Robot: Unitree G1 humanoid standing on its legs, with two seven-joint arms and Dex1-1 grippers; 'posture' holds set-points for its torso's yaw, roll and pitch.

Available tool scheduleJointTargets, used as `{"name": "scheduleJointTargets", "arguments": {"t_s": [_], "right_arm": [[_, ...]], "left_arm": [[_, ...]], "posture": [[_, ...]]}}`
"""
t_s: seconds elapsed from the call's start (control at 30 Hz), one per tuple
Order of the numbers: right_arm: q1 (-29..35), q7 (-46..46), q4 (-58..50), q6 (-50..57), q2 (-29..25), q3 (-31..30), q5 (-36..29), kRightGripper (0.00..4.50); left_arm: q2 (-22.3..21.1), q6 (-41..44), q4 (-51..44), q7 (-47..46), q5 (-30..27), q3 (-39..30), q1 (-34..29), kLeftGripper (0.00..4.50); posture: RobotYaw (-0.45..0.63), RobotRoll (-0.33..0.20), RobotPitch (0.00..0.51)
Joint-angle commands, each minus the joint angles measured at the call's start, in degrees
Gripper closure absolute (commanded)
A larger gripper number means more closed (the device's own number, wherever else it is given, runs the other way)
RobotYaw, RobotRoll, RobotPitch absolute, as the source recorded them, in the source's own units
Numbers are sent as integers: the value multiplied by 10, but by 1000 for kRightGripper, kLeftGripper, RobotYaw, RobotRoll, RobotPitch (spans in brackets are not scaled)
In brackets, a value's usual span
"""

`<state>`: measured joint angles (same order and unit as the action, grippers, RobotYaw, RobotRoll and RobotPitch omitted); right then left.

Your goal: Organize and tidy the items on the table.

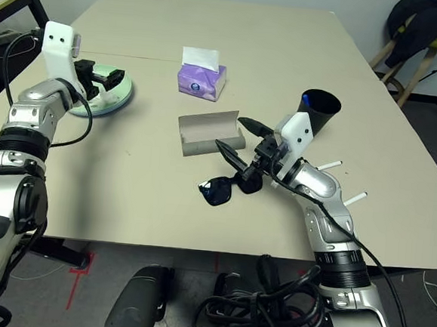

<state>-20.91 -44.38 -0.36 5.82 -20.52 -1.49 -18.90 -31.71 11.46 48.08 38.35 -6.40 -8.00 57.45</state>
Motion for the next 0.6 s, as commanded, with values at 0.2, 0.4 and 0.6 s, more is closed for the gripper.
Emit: {"name": "scheduleJointTargets", "arguments": {"t_s": [0.2, 0.4, 0.6], "right_arm": [[12, -17, -22, 14, -23, 4, -9, 0], [21, -26, -42, 28, -44, 9, -17, 0], [11, -38, -54, 47, -81, 10, -14, 0]], "left_arm": [[-13, 20, -157, 236, -77, 35, -108, 54], [-8, -59, -175, 328, -88, 54, -161, 54], [5, -127, -176, 412, -104, 69, -191, 54]], "posture": [[147, 0, 119], [131, 0, 136], [108, 0, 160]]}}
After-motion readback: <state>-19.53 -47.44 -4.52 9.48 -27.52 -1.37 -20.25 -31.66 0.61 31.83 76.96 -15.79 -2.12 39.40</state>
